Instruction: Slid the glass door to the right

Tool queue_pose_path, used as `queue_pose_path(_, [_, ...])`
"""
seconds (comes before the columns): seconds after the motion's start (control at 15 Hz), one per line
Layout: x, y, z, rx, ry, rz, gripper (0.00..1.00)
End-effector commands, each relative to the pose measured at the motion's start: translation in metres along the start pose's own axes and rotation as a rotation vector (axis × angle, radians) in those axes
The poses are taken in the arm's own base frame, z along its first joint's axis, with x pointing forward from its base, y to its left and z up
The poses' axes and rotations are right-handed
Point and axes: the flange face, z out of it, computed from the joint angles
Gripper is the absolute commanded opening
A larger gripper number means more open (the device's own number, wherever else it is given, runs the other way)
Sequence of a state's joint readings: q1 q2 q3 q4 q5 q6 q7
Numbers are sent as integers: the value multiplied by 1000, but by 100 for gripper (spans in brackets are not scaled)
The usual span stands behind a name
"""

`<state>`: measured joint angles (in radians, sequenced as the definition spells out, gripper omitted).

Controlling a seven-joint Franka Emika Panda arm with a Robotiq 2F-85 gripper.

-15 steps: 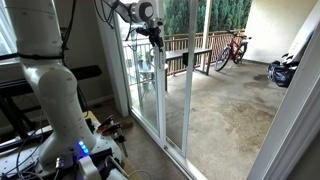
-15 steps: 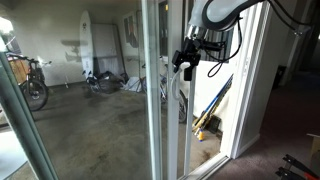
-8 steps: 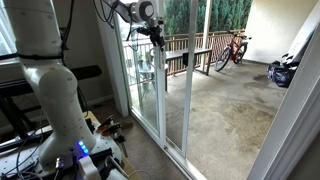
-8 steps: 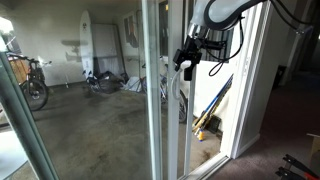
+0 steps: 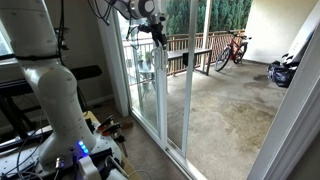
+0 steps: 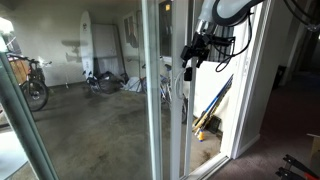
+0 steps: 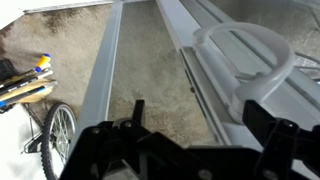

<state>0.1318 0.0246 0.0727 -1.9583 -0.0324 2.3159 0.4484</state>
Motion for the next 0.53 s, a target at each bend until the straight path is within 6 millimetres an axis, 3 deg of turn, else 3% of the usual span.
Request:
queue_pose_path(0.0, [-28, 54, 9, -62, -62, 9, 100])
queue_pose_path(0.2, [-46, 59, 19, -59, -78, -6, 100])
queue_pose_path(0.47, [-58, 27, 0, -4, 15, -45, 100])
